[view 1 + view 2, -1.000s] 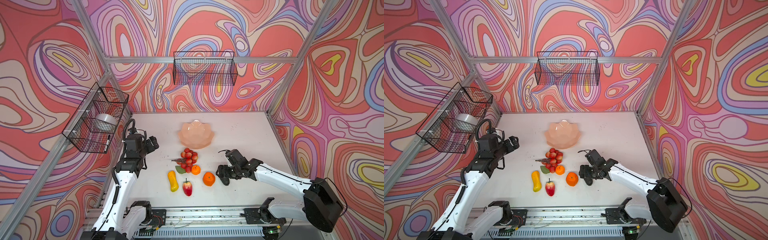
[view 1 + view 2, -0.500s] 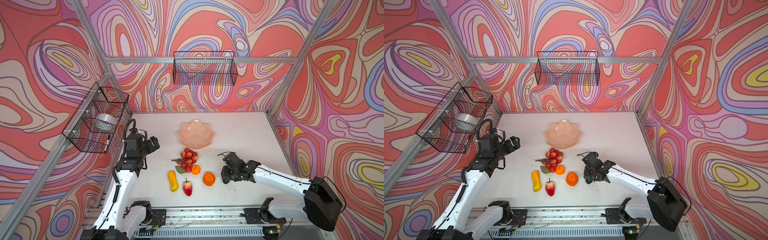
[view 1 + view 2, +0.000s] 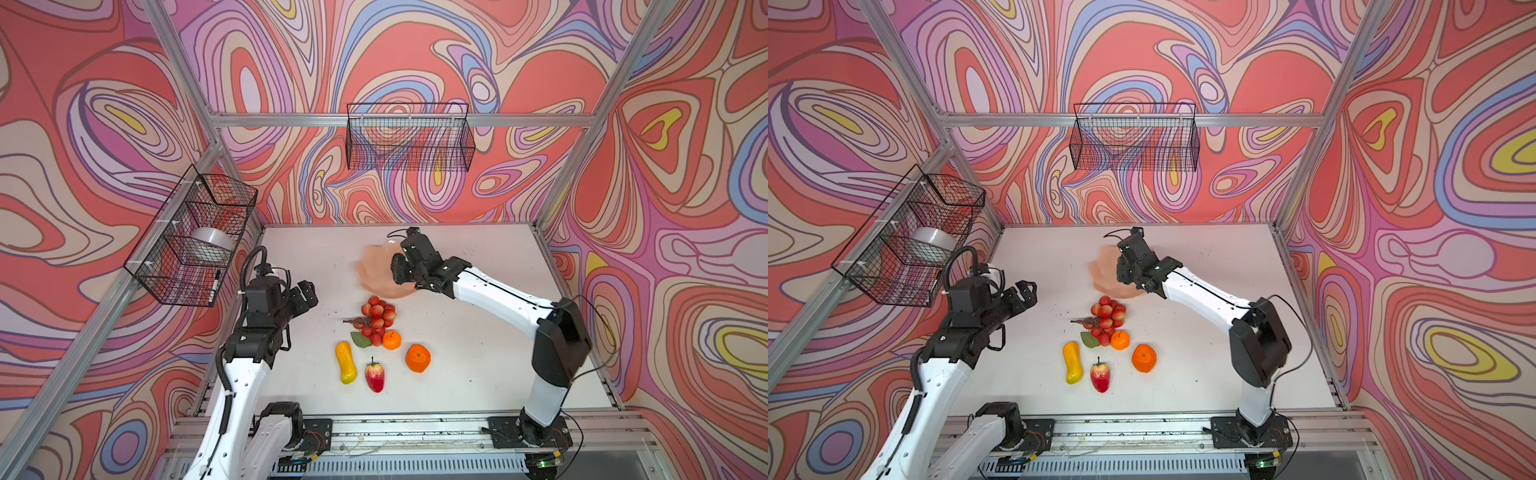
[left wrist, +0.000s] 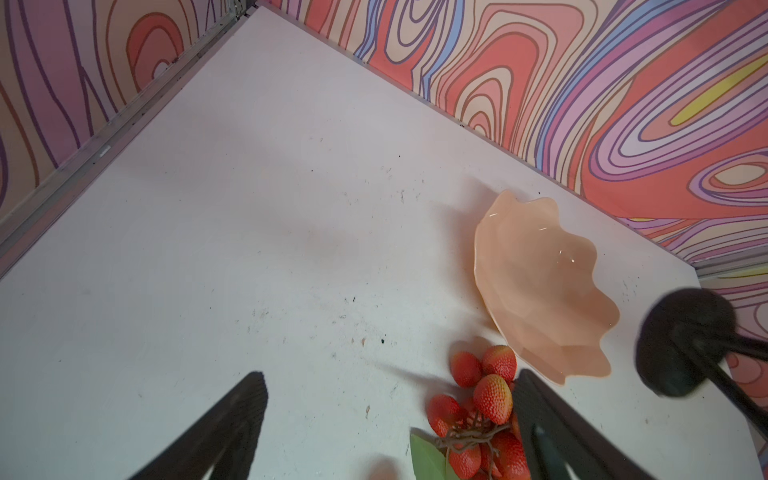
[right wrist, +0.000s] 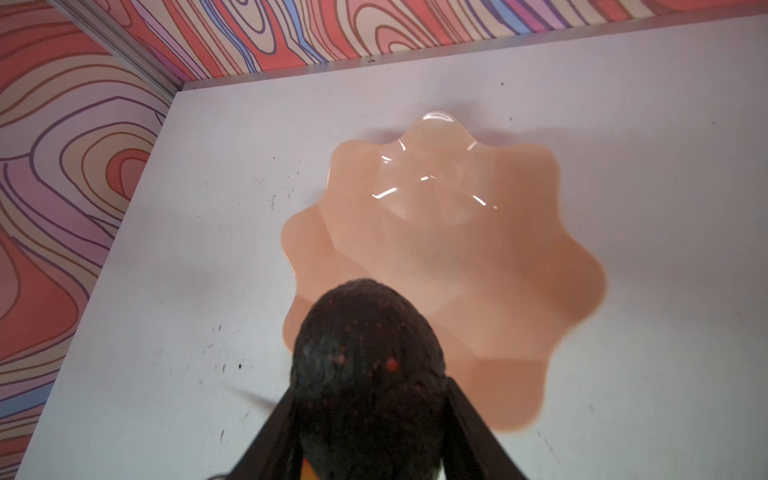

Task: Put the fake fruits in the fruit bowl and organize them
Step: 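Carry the avocado into the peach bowl and release it with the right gripper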

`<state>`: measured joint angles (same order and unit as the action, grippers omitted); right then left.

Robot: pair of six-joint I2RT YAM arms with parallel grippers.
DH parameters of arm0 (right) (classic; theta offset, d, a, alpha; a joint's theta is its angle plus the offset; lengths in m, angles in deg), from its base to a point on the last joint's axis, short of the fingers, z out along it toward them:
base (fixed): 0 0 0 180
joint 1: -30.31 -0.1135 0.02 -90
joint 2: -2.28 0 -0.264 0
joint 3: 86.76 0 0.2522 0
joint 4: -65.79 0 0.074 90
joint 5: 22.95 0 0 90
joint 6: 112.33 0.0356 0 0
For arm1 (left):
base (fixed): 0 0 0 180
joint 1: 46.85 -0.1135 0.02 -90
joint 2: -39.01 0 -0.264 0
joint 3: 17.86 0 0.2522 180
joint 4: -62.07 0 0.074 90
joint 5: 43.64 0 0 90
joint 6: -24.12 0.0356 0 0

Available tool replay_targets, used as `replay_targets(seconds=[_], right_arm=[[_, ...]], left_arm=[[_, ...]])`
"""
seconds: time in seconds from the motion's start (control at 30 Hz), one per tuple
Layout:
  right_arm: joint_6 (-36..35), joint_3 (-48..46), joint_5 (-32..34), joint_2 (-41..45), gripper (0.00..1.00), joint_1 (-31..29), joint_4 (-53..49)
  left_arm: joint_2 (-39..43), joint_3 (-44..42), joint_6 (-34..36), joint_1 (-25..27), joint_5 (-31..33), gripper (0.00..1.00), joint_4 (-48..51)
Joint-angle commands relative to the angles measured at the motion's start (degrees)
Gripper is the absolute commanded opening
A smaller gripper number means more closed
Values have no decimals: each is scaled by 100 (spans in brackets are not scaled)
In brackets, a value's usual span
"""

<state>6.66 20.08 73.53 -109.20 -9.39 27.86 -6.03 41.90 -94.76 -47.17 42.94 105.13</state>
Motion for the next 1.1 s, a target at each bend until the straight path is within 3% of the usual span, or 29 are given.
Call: replay_targets(seconds=[0.0, 0.2, 0.33, 0.47, 0.67, 0.8, 0.93, 1.07], right_arm=[[-475, 770, -618, -899, 44, 274, 44], [-660, 1892, -817, -2068, 44, 375, -285], [-626, 2373, -980, -2519, 46, 475, -645], [-593, 2304, -939, -2629, 56, 505, -640], [-431, 2218, -1214, -2674, 72, 707, -547], [-481, 1955, -1152, -2190, 79, 812, -272], [-360, 728, -993, -837, 86, 859, 711], [-265, -306, -814, 317, 90, 859, 1005]], left_arm=[[241, -60, -217, 1, 62, 94, 634], [213, -70, -480, 5, -177, 93, 1218], [41, -252, -599, 5, -651, 87, 1343], [-148, -294, -620, 10, -800, 78, 1588], [68, -759, -880, 135, -1280, 76, 1342], [149, -1081, -1158, 574, -1342, 75, 1129], [-120, -1266, -1495, 1493, -945, 75, 796], [-602, -1405, -1765, 2054, -697, 72, 527]])
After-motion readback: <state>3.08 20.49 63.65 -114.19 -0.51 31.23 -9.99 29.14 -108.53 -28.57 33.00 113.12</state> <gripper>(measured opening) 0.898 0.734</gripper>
